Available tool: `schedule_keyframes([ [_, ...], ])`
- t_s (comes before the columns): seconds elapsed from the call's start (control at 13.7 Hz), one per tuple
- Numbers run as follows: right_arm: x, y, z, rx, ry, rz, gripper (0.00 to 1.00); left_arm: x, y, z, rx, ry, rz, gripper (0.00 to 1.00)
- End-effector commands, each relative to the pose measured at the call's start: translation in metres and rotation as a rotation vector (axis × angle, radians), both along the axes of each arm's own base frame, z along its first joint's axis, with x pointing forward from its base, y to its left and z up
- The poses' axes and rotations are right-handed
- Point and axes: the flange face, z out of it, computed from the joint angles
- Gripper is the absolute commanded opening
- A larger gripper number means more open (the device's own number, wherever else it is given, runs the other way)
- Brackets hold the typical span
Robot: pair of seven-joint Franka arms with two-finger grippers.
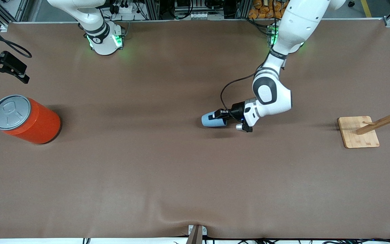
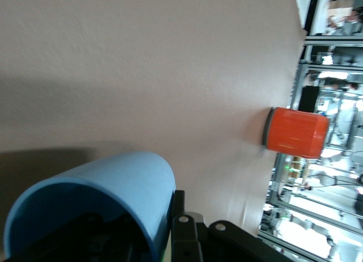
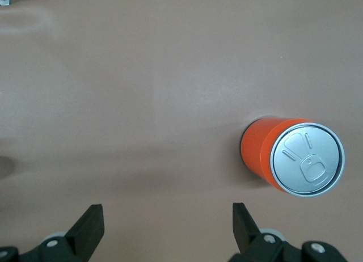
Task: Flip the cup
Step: 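Carry the cup with the left gripper while the right gripper withdraws, then lower the cup upright onto the table beside the wooden stand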
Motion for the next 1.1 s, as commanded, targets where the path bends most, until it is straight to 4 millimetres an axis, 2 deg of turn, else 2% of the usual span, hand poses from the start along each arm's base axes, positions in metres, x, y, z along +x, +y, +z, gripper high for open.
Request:
schedule_keyframes([
  [0.0, 0.001, -0.017, 0.002, 0.019, 0.025, -0.029, 1.00, 0.019, 0.039, 0.044, 0.067, -0.025, 0.008, 0.00],
  [0.07, -0.002, -0.017, 0.000, 0.023, 0.051, -0.030, 1.00, 0.027, 0.057, 0.053, 0.093, -0.027, 0.018, 0.00],
  [0.15, -0.005, -0.030, -0.003, 0.049, 0.080, -0.052, 1.00, 0.032, 0.070, 0.065, 0.136, -0.036, 0.000, 0.00],
  [0.22, -0.006, -0.044, -0.003, 0.107, 0.081, -0.080, 1.00, 0.040, 0.091, 0.078, 0.200, -0.040, -0.011, 0.00],
  [0.37, -0.005, -0.043, -0.003, 0.119, 0.079, -0.076, 1.00, 0.053, 0.144, 0.097, 0.358, -0.055, -0.032, 0.00],
  [0.51, -0.006, -0.040, -0.002, 0.063, 0.078, -0.077, 1.00, 0.066, 0.198, 0.102, 0.517, -0.051, -0.035, 0.00],
  [0.66, -0.006, -0.038, -0.001, 0.044, 0.078, -0.075, 1.00, 0.066, 0.212, 0.115, 0.631, -0.039, -0.027, 0.00],
  [0.8, -0.008, -0.036, 0.002, 0.039, 0.075, -0.073, 1.00, 0.064, 0.232, 0.141, 0.811, -0.014, 0.049, 0.00],
  [0.95, -0.009, -0.041, 0.003, 0.028, 0.073, -0.083, 1.00, 0.056, 0.223, 0.137, 0.934, 0.034, 0.112, 0.00],
  [1.02, -0.009, -0.041, 0.003, 0.026, 0.075, -0.084, 1.00, 0.051, 0.203, 0.132, 0.955, 0.060, 0.145, 0.00],
])
